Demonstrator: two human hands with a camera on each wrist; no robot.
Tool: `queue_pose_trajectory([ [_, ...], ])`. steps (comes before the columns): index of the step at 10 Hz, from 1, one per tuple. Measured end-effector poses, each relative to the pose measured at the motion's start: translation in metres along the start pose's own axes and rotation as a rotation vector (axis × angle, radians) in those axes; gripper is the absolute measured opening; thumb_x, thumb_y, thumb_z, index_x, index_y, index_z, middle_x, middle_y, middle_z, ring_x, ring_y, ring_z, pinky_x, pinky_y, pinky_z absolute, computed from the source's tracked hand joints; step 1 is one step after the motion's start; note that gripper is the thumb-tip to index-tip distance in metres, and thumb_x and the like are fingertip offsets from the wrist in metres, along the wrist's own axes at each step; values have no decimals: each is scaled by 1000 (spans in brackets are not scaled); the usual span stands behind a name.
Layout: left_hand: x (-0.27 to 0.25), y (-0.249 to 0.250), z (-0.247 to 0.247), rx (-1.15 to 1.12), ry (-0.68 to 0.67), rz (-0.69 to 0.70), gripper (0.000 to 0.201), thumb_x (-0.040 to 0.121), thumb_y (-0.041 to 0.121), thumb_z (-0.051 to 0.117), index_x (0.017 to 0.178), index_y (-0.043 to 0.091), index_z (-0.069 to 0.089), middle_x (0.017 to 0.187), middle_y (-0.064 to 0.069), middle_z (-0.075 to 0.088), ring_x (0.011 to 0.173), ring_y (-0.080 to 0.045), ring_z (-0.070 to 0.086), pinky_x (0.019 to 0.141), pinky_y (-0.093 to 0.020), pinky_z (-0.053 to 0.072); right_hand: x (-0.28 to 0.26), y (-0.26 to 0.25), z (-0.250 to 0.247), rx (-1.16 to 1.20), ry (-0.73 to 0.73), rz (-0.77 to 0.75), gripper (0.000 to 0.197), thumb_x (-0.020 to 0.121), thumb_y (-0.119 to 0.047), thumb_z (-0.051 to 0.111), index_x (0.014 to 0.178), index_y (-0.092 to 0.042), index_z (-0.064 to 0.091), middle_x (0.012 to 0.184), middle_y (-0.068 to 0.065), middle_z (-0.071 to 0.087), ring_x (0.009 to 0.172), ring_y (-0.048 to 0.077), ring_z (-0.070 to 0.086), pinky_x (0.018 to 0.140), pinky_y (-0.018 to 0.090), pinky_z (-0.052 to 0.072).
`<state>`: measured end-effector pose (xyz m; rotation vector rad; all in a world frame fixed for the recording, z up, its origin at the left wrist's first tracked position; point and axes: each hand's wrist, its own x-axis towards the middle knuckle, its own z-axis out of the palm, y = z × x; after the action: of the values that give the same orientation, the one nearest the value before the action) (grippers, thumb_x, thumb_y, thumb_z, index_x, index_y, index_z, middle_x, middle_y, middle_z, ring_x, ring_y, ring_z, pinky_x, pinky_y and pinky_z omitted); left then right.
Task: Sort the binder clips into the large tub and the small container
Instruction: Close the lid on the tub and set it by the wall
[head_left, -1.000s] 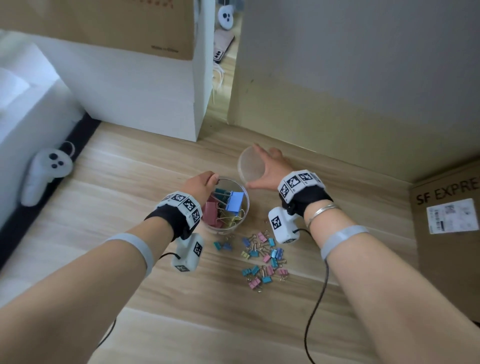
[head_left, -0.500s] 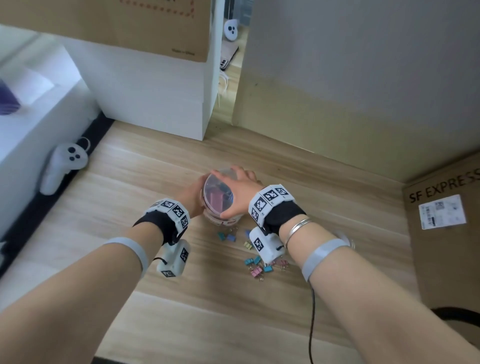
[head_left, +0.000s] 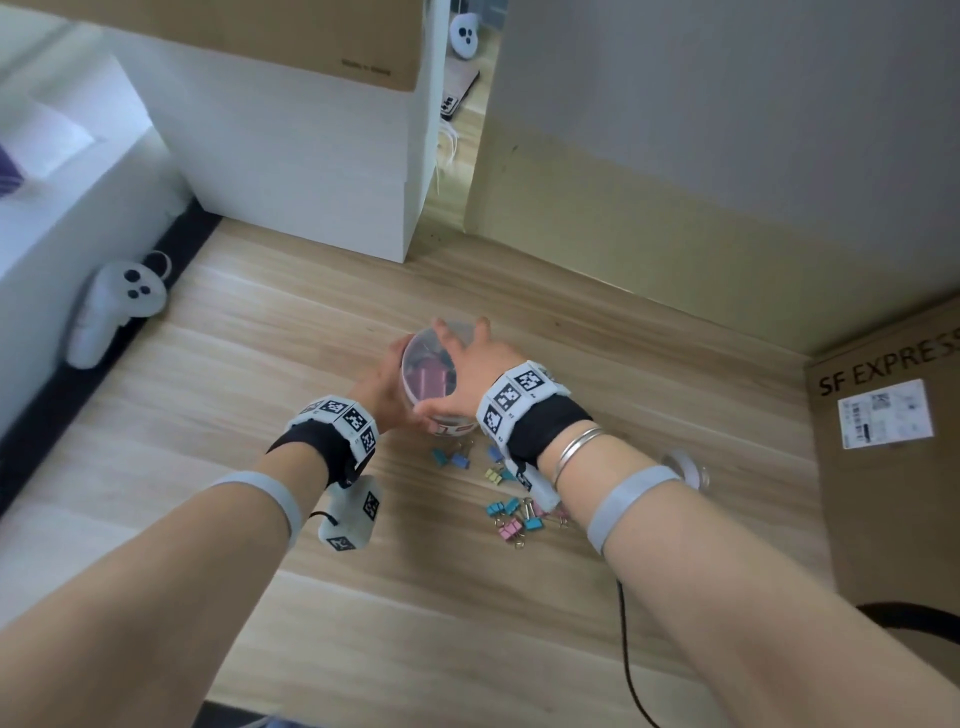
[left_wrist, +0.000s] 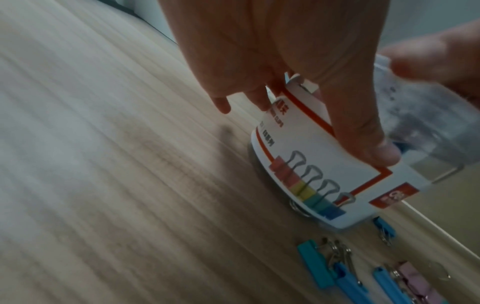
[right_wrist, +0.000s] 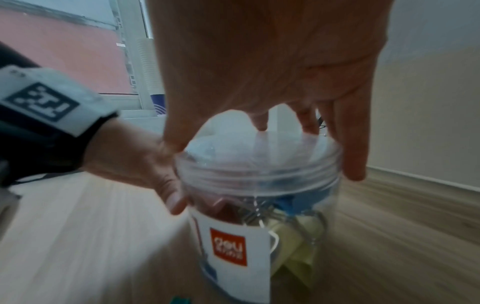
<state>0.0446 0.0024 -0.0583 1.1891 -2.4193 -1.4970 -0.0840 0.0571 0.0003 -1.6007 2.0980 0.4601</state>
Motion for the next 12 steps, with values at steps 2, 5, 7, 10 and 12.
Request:
queue_pose_trajectory([
  [2, 3, -1, 2, -14, -34, -10, 118, 53, 5, 88, 143, -4, 12, 144, -21, 34, 132, -31, 39, 106, -25, 29, 0, 1, 3, 163, -48, 80, 109, 65, -77, 56, 143, -46, -14, 150, 17, 7, 119, 43, 42, 91, 48, 49],
  [5, 6, 7, 8, -64, -3, -145, 118, 49, 21, 92, 142, 11, 20, 124, 4, 42, 115, -14, 47, 101, -27, 36, -4, 16, 15, 254, 72, 19, 119, 57, -67, 72, 146, -40, -2, 154, 13, 10, 126, 40, 43, 97, 41, 45],
  [7, 14, 10, 9, -61, 62, -111, 113, 32, 30, 94, 131, 13, 41, 123, 2, 55, 108, -13, 54, 97, -32, 48, 1, 52, 38, 1071, 101, 276, 86, 76, -40, 72, 145, -24, 24, 144, 8, 44, 124, 28, 51, 105, 45, 43],
  [10, 80, 91, 5, -188, 57, -34, 90, 65, -6, 77, 140, 6, 28, 138, -18, 46, 124, -29, 48, 103, -33, 42, 22, 110, 3, 1233, 428, 322, 42, 92, -22, 55, 133, -11, 49, 131, 10, 59, 119, 26, 56, 104, 38, 43],
  [12, 130, 118, 21, -321, 12, -71, 76, 79, -1, 68, 142, 13, 27, 123, -3, 53, 123, -24, 48, 94, -31, 46, 46, 149, -7, 1269, 447, 378, 42, 96, -16, 48, 137, -9, 42, 135, 13, 54, 123, 28, 52, 107, 38, 38],
])
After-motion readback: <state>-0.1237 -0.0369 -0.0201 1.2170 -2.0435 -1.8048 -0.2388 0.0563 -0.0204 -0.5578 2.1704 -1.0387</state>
